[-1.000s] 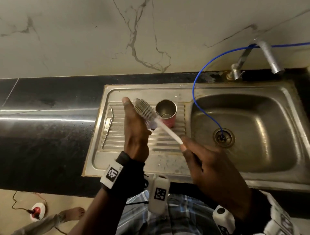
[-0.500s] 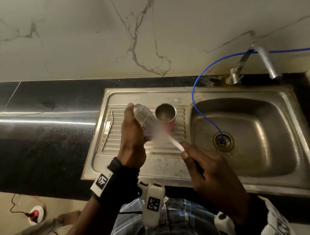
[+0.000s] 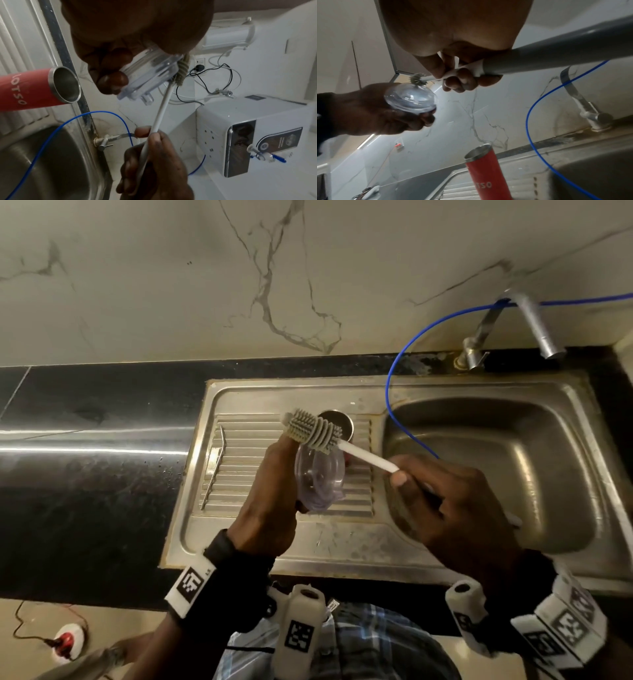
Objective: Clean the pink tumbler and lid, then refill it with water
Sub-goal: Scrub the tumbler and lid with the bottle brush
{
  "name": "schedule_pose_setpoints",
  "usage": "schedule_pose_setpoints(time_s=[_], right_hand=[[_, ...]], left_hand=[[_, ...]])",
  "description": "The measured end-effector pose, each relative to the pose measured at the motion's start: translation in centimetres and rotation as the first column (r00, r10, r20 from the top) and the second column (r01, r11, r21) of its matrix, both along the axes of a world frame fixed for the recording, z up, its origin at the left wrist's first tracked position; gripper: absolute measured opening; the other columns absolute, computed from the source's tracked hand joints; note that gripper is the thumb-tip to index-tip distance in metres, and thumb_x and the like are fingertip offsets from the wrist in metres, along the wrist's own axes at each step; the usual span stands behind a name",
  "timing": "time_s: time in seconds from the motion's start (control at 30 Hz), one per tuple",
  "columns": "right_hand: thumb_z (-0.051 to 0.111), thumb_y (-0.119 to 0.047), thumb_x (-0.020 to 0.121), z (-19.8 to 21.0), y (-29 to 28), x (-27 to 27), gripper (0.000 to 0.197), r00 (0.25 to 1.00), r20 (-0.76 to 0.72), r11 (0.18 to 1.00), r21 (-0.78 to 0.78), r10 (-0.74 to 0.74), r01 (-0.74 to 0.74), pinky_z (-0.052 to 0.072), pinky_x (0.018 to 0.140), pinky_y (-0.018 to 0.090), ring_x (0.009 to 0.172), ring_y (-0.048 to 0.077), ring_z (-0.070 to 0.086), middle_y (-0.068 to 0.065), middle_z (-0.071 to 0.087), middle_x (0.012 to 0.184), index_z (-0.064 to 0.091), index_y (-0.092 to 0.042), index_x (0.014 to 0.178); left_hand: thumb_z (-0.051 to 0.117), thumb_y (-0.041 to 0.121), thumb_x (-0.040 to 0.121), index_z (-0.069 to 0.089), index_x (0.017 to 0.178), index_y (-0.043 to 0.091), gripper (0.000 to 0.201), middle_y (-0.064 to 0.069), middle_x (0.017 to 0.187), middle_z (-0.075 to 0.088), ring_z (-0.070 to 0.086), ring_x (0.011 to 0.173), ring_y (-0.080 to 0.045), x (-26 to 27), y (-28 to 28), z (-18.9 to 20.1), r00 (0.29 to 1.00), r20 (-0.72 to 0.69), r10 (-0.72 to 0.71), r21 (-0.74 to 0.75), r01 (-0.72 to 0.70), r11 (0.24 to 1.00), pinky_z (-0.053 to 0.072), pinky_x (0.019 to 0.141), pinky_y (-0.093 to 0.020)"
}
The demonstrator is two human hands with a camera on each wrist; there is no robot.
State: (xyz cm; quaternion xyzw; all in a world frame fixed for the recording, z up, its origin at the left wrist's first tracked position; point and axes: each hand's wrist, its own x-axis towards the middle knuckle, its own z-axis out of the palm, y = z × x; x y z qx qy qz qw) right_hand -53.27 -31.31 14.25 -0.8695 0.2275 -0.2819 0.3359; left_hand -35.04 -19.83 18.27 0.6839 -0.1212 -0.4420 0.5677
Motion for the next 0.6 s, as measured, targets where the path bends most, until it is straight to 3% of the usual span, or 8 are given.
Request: schedule_pose_setpoints(time_s=[0.07, 0.13, 0.2, 0.27, 0.37, 0.47, 0.53, 0.6], right_hand=[[0.055, -0.021, 0.102, -0.3, -0.9, -0.2, 0.017, 1.000, 0.019, 1.000, -0.009, -0.004, 0.004, 0.048, 0.058, 0.041, 0.063, 0.019, 0.057, -0.002, 0.063, 0.078, 0.071, -0.019, 0.106], [0.055, -0.020, 0.102, -1.0, -1.5, -0.5, 0.018, 1.000, 0.016, 1.000, -0.020, -0.001, 0.001, 0.047, 0.057, 0.042, 0.061, 0.021, 0.056, -0.002, 0.062, 0.075, 0.073, -0.017, 0.105], [0.054, -0.021, 0.103, -1.5, -2.0, -1.0, 0.020, 1.000, 0.013, 1.000, -0.013, -0.011, 0.011, 0.047, 0.057, 0.041, 0.061, 0.022, 0.056, -0.002, 0.062, 0.074, 0.074, -0.018, 0.104], [0.054, -0.020, 0.102, -1.7, -2.2, -1.5, 0.020, 1.000, 0.027, 1.000, -0.006, -0.005, 0.005, 0.045, 0.056, 0.040, 0.059, 0.019, 0.054, -0.002, 0.061, 0.072, 0.074, -0.016, 0.102], [0.054, -0.021, 0.103, -1.8, -1.9, -1.5, 0.020, 0.999, 0.044, 0.999, -0.010, 0.031, -0.030, 0.044, 0.054, 0.038, 0.057, 0.011, 0.048, -0.007, 0.056, 0.070, 0.073, -0.017, 0.102], [0.052, -0.021, 0.103, -1.7, -1.7, -0.8, 0.022, 0.998, 0.039, 0.998, -0.037, 0.048, -0.047, 0.044, 0.058, 0.037, 0.061, 0.005, 0.046, -0.008, 0.057, 0.074, 0.074, -0.014, 0.104], [0.052, -0.021, 0.103, -1.7, -1.8, -0.6, 0.024, 0.997, 0.050, 0.998, -0.041, 0.052, -0.050, 0.044, 0.061, 0.033, 0.064, 0.004, 0.047, -0.007, 0.060, 0.077, 0.074, -0.012, 0.107], [0.052, -0.022, 0.103, -1.6, -1.8, -0.6, 0.025, 0.997, 0.053, 0.998, -0.039, 0.056, -0.054, 0.044, 0.061, 0.032, 0.064, 0.005, 0.047, -0.006, 0.060, 0.078, 0.074, -0.012, 0.109]], left_hand=[[0.034, 0.045, 0.112, 0.072, 0.097, 0.023, 0.046, 0.005, 0.081, 0.079, 0.076, 0.077, -0.015, 0.3, 0.2, 0.5, 0.998, -0.044, -0.042, -0.004, 0.042, 0.999, 0.060, 0.066, -0.032], [0.042, 0.037, 0.110, 0.076, 0.093, 0.025, 0.040, 0.003, 0.085, 0.080, 0.078, 0.083, -0.018, 0.5, 0.5, 1.0, 0.998, -0.055, -0.043, -0.041, 0.041, 0.998, 0.062, 0.063, -0.031], [0.060, 0.023, 0.102, 0.079, 0.087, 0.025, 0.024, 0.001, 0.088, 0.081, 0.078, 0.088, -0.025, 0.9, 0.7, 1.1, 1.000, -0.007, -0.017, -0.100, 0.016, 0.995, 0.066, 0.067, -0.038], [0.072, 0.022, 0.088, 0.075, 0.096, 0.019, 0.008, -0.001, 0.090, 0.081, 0.078, 0.089, -0.026, 1.2, 0.9, 1.6, 1.000, 0.014, -0.003, -0.152, 0.005, 0.988, 0.065, 0.070, -0.039], [0.057, 0.026, 0.099, 0.075, 0.095, 0.013, 0.022, -0.006, 0.086, 0.080, 0.077, 0.076, -0.024, 1.2, 0.8, 1.5, 0.994, -0.105, 0.003, -0.149, -0.019, 0.989, 0.062, 0.062, -0.033], [0.046, 0.037, 0.104, 0.084, 0.076, 0.025, 0.049, -0.007, 0.082, 0.079, 0.071, 0.070, -0.026, 0.7, 0.5, 1.0, 0.977, -0.206, -0.062, -0.089, 0.044, 0.995, 0.052, 0.064, -0.034], [0.054, 0.046, 0.090, 0.084, 0.076, 0.025, 0.039, -0.009, 0.082, 0.079, 0.071, 0.068, -0.027, 0.7, 0.3, 0.9, 0.976, -0.211, -0.054, -0.082, 0.037, 0.996, 0.050, 0.068, -0.036], [0.055, 0.053, 0.077, 0.083, 0.087, 0.020, 0.044, -0.011, 0.085, 0.079, 0.071, 0.068, -0.028, 1.0, 0.2, 1.0, 0.975, -0.208, -0.074, -0.058, 0.063, 0.996, 0.047, 0.069, -0.036]])
